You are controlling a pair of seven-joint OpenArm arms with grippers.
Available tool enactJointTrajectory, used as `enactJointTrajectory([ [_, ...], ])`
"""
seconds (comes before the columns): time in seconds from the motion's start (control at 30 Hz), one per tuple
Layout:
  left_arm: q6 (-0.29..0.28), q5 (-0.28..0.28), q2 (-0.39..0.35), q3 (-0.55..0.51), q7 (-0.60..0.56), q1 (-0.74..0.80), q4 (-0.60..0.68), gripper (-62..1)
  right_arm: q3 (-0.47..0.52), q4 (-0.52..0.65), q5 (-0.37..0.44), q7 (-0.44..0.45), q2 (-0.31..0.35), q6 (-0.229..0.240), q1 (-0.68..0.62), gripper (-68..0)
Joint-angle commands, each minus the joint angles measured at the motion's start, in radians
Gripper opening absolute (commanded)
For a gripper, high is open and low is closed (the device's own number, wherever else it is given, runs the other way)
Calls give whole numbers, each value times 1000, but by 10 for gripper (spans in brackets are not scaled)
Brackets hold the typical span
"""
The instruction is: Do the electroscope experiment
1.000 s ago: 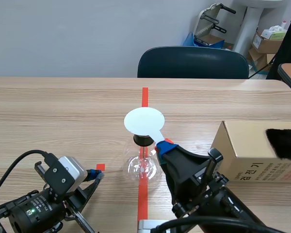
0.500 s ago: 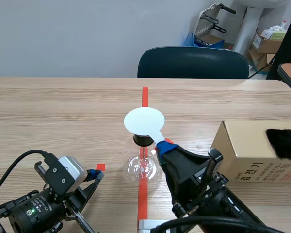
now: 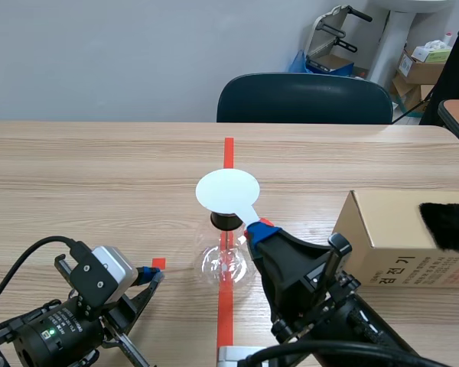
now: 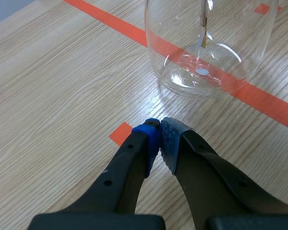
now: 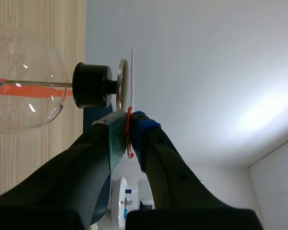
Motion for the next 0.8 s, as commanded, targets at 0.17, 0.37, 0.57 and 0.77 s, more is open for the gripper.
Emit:
enactJointTrajectory([
  [0.17, 2, 0, 5, -9, -14, -1, 23, -578, 3, 10, -1, -5, 8, -14, 9, -658],
  [0.37, 2, 0, 5, -9, -14, 0, 23, -577, 3, 10, -1, -79, 8, -14, 9, -658],
  [0.57, 2, 0, 5, -9, -14, -1, 23, -577, 3, 10, -1, -224, 8, -14, 9, -658],
  [0.77, 2, 0, 5, -9, -14, -1, 23, -578, 3, 10, -1, -395, 8, -14, 9, -658],
])
